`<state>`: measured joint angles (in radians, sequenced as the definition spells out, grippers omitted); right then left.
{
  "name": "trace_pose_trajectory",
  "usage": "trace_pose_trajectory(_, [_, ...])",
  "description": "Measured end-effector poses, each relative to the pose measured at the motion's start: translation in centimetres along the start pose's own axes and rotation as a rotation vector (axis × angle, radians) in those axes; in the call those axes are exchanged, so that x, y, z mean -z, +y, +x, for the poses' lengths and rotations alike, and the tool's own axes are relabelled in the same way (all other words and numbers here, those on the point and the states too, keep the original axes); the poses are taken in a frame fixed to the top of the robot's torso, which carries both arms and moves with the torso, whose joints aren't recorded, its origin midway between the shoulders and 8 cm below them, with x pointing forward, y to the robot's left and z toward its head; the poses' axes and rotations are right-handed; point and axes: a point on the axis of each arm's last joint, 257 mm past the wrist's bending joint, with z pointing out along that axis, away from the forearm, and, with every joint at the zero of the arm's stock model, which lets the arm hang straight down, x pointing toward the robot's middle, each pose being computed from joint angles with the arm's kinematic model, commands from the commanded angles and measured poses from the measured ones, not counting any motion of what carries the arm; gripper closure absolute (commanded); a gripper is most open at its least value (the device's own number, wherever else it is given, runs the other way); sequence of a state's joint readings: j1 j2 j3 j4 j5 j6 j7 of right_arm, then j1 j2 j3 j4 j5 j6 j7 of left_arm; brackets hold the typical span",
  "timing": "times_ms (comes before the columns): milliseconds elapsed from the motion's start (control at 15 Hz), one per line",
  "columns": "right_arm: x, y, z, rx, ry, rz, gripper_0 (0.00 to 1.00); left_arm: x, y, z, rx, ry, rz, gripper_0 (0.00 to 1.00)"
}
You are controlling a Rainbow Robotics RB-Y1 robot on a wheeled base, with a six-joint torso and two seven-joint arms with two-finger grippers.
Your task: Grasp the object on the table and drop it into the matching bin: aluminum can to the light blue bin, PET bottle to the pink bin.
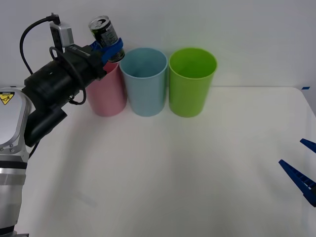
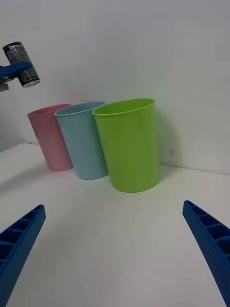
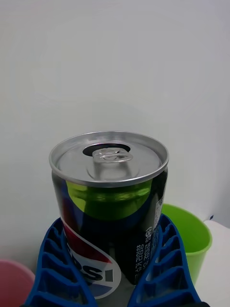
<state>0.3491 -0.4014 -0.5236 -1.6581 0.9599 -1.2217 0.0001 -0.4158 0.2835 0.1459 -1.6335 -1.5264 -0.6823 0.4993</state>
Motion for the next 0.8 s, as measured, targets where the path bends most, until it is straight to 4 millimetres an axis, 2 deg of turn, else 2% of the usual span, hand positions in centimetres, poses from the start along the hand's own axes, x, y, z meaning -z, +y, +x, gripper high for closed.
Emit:
trace_pose_trajectory(400, [0.0,0.0,0.0,0.000,0.000,0.000,0.00,-5.5,1.0,0.4,-0.071,0.046,-0.020,1.00])
trace_pose_trajectory(800, [0.0,0.0,0.0,0.000,0.000,0.000,0.00,-8.8,1.0,1.1,-0.136,0.081,-0.051,1.00])
